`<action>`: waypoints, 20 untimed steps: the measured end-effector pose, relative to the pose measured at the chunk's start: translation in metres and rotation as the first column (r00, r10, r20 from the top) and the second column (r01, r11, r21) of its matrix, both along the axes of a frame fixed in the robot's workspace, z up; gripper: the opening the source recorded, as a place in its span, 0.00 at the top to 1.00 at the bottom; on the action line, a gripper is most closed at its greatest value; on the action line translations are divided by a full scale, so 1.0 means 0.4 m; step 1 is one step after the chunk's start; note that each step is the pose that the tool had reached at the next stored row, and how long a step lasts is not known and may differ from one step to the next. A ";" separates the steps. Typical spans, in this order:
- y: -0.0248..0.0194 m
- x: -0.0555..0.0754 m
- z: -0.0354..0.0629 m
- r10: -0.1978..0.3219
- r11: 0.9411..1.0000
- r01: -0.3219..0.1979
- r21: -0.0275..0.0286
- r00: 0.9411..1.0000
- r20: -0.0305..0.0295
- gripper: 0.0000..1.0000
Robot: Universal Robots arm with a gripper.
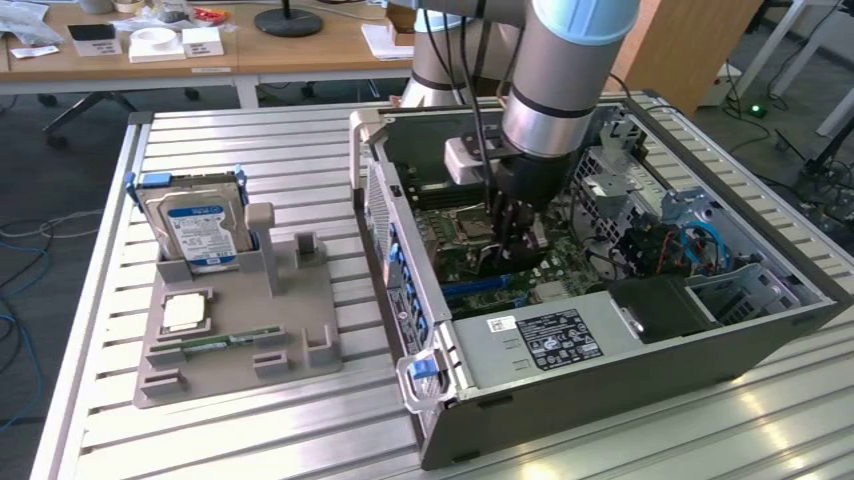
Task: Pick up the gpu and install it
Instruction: 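Insert the gpu into the slot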
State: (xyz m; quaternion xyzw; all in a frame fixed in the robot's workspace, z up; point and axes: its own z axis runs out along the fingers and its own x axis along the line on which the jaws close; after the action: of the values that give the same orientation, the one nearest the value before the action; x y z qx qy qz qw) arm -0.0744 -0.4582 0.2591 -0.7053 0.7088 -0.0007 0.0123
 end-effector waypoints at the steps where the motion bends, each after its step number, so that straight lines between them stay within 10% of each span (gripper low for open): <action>1: 0.000 -0.001 0.000 0.000 1.000 0.000 0.000 1.000 0.000 0.74; 20: 0.001 -0.015 -0.015 -0.027 1.000 0.027 0.000 1.000 0.000 0.74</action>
State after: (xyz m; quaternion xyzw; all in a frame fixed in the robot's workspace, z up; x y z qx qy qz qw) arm -0.0805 -0.4580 0.2532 -0.6956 0.7183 -0.0008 0.0124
